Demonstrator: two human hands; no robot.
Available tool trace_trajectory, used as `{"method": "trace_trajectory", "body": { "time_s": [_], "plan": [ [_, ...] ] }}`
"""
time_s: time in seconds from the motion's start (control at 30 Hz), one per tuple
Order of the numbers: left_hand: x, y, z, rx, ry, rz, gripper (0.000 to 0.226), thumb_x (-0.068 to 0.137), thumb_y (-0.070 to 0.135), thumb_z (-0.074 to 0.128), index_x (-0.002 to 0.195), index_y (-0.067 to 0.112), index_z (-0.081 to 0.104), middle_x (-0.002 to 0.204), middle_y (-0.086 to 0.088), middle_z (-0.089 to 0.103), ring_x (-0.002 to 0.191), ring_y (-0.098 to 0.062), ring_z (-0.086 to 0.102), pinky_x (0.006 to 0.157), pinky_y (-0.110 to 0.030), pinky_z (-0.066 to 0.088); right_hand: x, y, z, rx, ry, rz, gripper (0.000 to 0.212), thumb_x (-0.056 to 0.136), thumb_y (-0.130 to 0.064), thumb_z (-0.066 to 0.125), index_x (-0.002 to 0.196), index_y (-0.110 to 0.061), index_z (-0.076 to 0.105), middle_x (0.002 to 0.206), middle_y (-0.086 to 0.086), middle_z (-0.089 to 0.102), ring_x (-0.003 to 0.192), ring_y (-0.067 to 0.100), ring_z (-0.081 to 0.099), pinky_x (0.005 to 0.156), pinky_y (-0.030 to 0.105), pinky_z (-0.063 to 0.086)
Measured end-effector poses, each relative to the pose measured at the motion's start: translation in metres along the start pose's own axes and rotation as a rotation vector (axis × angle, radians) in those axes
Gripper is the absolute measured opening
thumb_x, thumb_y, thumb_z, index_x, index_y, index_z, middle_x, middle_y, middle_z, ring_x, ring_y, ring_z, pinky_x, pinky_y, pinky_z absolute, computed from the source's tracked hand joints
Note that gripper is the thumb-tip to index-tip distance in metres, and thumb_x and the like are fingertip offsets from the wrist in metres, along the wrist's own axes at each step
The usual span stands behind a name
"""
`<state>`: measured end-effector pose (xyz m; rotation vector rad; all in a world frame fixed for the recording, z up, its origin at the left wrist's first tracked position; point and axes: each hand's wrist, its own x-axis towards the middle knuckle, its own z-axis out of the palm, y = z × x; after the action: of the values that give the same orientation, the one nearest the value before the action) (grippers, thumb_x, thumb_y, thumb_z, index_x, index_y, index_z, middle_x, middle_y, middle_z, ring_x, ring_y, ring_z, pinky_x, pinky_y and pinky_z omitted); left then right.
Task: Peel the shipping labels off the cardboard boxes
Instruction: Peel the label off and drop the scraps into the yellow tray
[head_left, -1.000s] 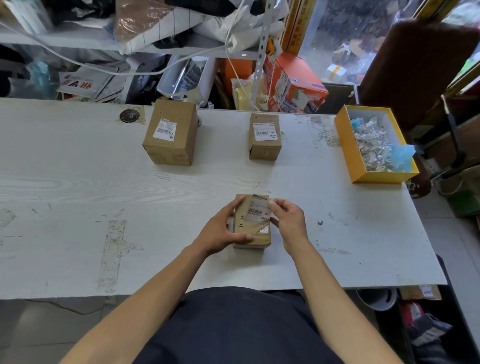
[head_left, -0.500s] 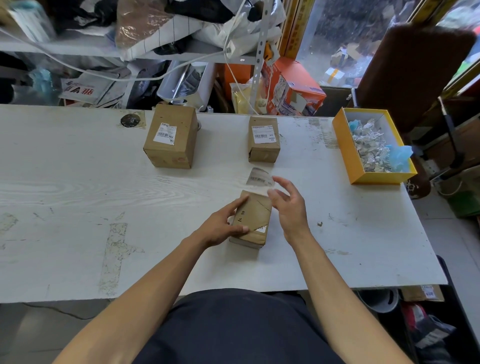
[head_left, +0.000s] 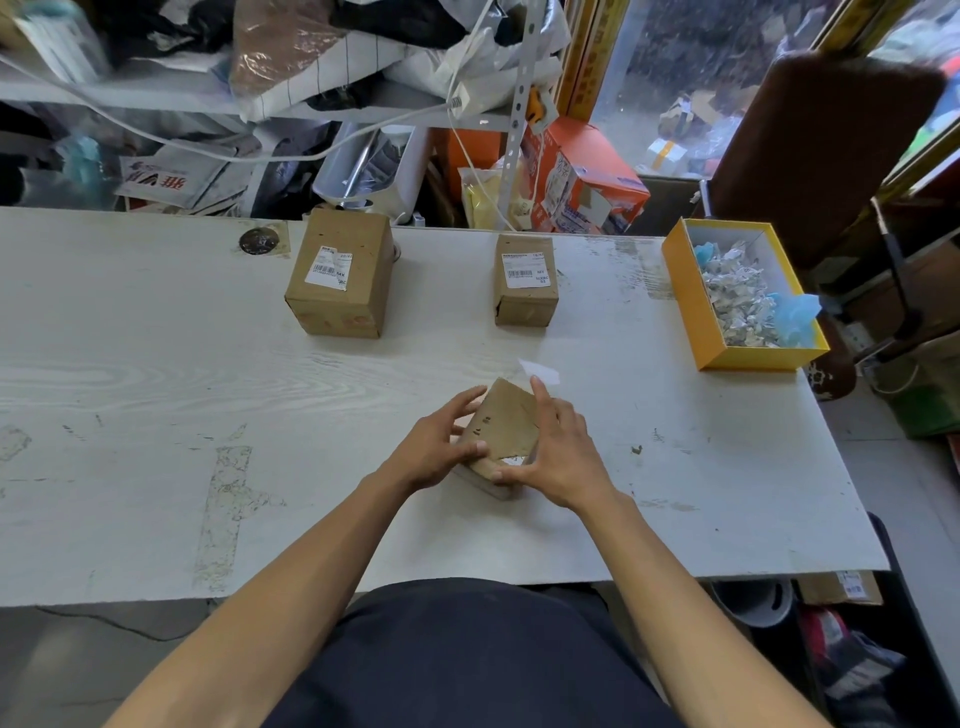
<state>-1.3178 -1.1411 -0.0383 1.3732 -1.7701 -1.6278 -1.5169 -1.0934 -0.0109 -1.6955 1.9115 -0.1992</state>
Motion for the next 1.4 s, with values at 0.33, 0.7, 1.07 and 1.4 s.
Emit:
{"method": "trace_trajectory", "body": {
  "time_s": [0.33,0.7,1.07,1.4],
  "plan": [
    [0.011,0.012,0.006,0.210,0.111,0.025,0.042,0.099,0.007,0.050,0.138,0.020,0.056,0.135,-0.005,0.055,0.128,-0.020,0.050,0.103,-0.021,0.035,0.017,-0.003,-0.012,-0.180,-0.153,-0.212,0.130,0.062,-0.054,0.084,0.154,-0.033,-0.005,0.161,0.000,0.013,0.147,0.022,0.012,0.115,0.044,0.029],
    [-0.014,-0.013,0.012,0.235,0.209,0.046,0.076,0.090,0.019,0.068,0.155,0.027,0.028,0.153,0.003,0.042,0.137,-0.016,0.043,0.109,-0.026,0.036,0.009,-0.007,-0.003,-0.154,-0.023,-0.112,0.122,0.068,-0.067,0.071,0.155,-0.027,-0.005,0.146,0.003,0.037,0.129,0.024,0.035,0.105,0.039,0.034],
    [-0.018,0.001,0.016,-0.102,0.296,0.016,0.046,0.093,0.017,0.065,0.135,0.033,0.053,0.120,0.023,0.061,0.106,-0.002,0.063,0.078,-0.007,0.048,0.000,-0.011,0.004,0.005,0.028,-0.142,0.120,0.070,-0.058,0.077,0.154,-0.031,-0.005,0.160,0.001,0.013,0.140,0.023,0.027,0.111,0.040,0.035],
    [-0.016,0.011,0.013,-0.082,0.302,0.020,0.043,0.086,0.018,0.067,0.118,0.046,0.059,0.120,0.030,0.061,0.100,-0.001,0.065,0.075,-0.016,0.051,0.000,-0.010,0.006,0.120,-0.009,-0.053,0.122,0.067,-0.053,0.082,0.154,-0.030,0.000,0.161,-0.006,0.017,0.142,0.021,0.028,0.110,0.040,0.036]
  ]
}}
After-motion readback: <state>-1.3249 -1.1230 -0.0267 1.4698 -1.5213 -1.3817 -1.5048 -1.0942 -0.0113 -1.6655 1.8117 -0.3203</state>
